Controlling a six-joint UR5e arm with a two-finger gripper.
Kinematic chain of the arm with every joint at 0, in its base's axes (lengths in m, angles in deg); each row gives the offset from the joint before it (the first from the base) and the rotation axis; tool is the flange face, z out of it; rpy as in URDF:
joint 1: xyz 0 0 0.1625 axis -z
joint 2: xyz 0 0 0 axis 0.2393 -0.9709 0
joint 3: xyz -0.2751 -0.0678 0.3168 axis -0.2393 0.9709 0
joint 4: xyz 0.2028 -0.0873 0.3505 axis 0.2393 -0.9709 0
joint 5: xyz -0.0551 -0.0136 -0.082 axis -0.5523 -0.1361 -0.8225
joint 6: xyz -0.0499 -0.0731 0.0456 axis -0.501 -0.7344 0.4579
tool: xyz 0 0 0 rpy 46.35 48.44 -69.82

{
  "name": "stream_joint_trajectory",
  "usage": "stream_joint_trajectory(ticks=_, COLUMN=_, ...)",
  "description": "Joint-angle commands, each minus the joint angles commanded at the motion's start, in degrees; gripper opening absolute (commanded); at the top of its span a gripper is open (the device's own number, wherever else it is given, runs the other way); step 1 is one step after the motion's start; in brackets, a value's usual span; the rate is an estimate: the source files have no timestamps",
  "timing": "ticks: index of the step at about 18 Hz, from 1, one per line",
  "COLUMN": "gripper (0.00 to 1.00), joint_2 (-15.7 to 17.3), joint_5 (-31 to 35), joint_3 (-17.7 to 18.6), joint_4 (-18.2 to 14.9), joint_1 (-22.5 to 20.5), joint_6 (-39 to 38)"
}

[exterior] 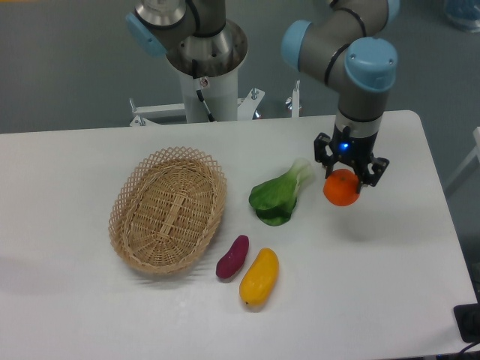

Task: Pick up the orange from the basket
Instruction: 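Carry the held orange past the bok choy and raise it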

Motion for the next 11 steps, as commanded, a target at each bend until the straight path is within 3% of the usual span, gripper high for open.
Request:
stream_joint_trajectory(ticks=4, gripper=0.41, joint_2=-1.2, joint_5=0.4, joint_3=-2.0, joint_4=-0.8, joint_1=-0.7, joint_6=1.6)
stream_joint_trajectory(ticks=11, gripper=0.41, joint_2=-1.9, joint_5=0.5, joint_3=-2.6, joint_4=-1.1, joint_1=-1.9, joint_6=2.6)
